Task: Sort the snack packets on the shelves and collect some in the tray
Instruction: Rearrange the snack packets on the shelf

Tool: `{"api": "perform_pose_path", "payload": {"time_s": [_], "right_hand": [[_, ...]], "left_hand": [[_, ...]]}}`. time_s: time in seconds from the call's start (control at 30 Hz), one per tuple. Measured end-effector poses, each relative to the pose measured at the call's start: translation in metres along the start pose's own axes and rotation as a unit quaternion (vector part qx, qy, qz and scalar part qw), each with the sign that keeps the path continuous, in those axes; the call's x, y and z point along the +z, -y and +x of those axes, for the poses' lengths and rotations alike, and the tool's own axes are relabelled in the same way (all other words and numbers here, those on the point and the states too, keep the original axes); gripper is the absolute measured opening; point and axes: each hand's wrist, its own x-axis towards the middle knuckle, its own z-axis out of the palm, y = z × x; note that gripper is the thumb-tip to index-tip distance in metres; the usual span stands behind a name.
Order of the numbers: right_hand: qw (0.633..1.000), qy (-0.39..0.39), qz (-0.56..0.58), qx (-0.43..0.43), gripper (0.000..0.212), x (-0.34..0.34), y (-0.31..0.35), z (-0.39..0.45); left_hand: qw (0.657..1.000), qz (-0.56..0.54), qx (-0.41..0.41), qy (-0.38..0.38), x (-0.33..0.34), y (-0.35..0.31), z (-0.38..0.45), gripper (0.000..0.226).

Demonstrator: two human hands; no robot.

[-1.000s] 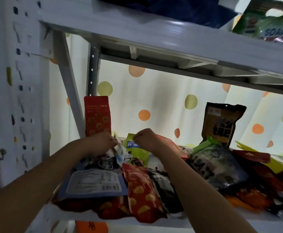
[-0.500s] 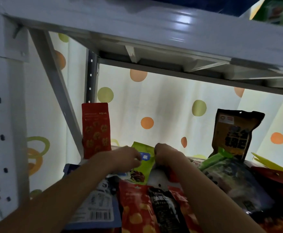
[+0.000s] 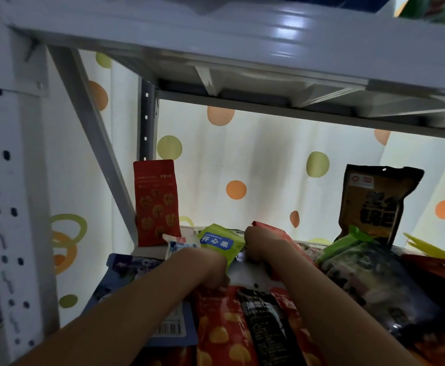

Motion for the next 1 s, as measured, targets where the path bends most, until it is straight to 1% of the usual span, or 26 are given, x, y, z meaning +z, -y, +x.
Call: {"api": "perform_pose_path", "payload": {"time_s": [0.07, 0.17, 0.23, 0.3, 0.37, 0.43, 0.5, 0.6, 0.63, 0.73, 0.83, 0.87, 0.93, 1.0], "right_hand": [[1.000, -0.006, 0.021, 0.012, 0.036, -0.002, 0.001, -0.002], [0.999, -0.020, 0.031, 0.021, 0.034, -0.003, 0.003, -0.007], [0.995, -0.048, 0.080, 0.041, 0.033, -0.003, 0.003, -0.010], [0.984, -0.089, 0.145, 0.061, 0.027, -0.001, 0.004, -0.010], [0.963, -0.152, 0.206, 0.082, 0.026, -0.002, 0.003, -0.007], [0.935, -0.210, 0.268, 0.099, 0.036, -0.009, 0.000, -0.007], [0.908, -0.241, 0.328, 0.097, 0.038, -0.020, -0.005, -0.010], [0.869, -0.261, 0.409, 0.098, 0.028, -0.029, -0.018, -0.015], [0.849, -0.266, 0.444, 0.104, 0.029, -0.030, -0.020, -0.022], [0.768, -0.264, 0.575, 0.103, 0.030, -0.039, -0.015, -0.053], [0.697, -0.260, 0.659, 0.109, 0.029, -0.040, -0.012, -0.077], [0.671, -0.263, 0.684, 0.112, 0.029, -0.039, -0.010, -0.084], [0.620, -0.256, 0.734, 0.110, 0.028, -0.036, -0.006, -0.095], [0.577, -0.239, 0.776, 0.092, 0.025, -0.032, 0.000, -0.107]], "left_hand": [[1.000, -0.006, -0.001, -0.003, -0.001, -0.002, -0.005, 0.050], [1.000, -0.017, -0.001, -0.004, 0.000, -0.003, -0.012, 0.049], [1.000, -0.025, 0.002, -0.013, 0.001, -0.001, -0.017, 0.049], [0.999, -0.040, 0.006, -0.016, 0.001, 0.004, -0.019, 0.050], [0.998, -0.052, 0.010, -0.016, 0.003, 0.009, -0.021, 0.053], [0.998, -0.056, 0.010, -0.012, 0.004, 0.014, -0.023, 0.055], [0.999, -0.052, 0.008, -0.004, 0.006, 0.017, -0.024, 0.057], [0.999, -0.049, 0.016, 0.000, 0.009, 0.019, -0.026, 0.058], [0.999, -0.046, 0.021, -0.004, 0.009, 0.019, -0.026, 0.057], [0.998, -0.041, 0.039, -0.040, 0.006, 0.018, -0.028, 0.051], [0.993, -0.069, 0.054, -0.083, -0.004, 0.015, -0.030, 0.040], [0.989, -0.094, 0.062, -0.097, -0.009, 0.014, -0.033, 0.041], [0.970, -0.184, 0.093, -0.127, -0.020, 0.012, -0.040, 0.048], [0.931, -0.302, 0.121, -0.163, -0.029, 0.008, -0.051, 0.054]]}}
